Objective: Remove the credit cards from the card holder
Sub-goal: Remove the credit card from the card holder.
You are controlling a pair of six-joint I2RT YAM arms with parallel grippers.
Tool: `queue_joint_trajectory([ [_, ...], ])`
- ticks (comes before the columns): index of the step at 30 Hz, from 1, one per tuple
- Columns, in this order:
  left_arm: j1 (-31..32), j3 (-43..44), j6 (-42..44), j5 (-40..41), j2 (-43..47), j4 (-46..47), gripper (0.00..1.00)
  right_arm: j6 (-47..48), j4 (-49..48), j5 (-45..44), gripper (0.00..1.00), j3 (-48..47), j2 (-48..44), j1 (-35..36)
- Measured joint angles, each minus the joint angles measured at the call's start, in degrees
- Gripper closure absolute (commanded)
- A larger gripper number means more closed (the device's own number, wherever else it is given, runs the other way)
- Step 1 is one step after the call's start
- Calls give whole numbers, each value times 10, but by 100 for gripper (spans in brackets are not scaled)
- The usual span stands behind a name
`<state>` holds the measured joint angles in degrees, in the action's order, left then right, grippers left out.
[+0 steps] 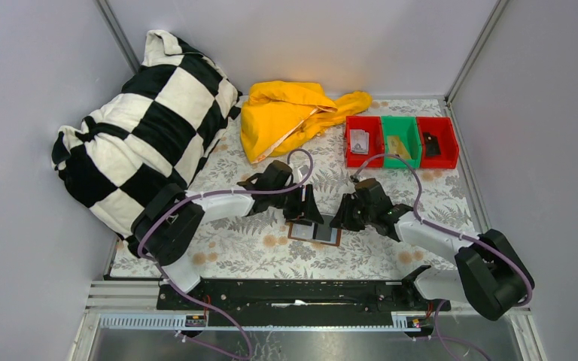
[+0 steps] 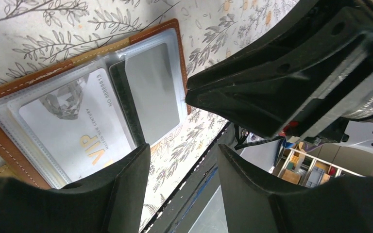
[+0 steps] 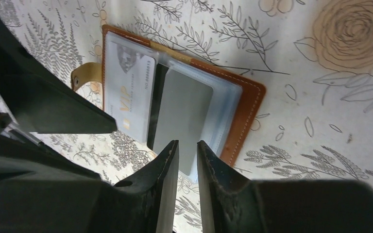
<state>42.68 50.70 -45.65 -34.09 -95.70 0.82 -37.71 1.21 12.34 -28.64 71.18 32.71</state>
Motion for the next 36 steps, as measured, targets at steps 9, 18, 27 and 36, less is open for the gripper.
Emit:
queue_joint_trajectory([
  [9, 0, -6, -21, -18, -35, 27, 43, -4, -46, 9, 74, 5, 30, 0],
  [18, 0, -7, -20, -22, -52, 36, 43, -10, -99, 17, 76, 26, 52, 0],
  [27, 0, -7, 2, -7, -58, 14, 43, -13, -133, 18, 76, 43, 51, 0],
  [36, 0, -4, 16, 5, -58, 1, 43, -27, -196, 24, 77, 60, 69, 0],
])
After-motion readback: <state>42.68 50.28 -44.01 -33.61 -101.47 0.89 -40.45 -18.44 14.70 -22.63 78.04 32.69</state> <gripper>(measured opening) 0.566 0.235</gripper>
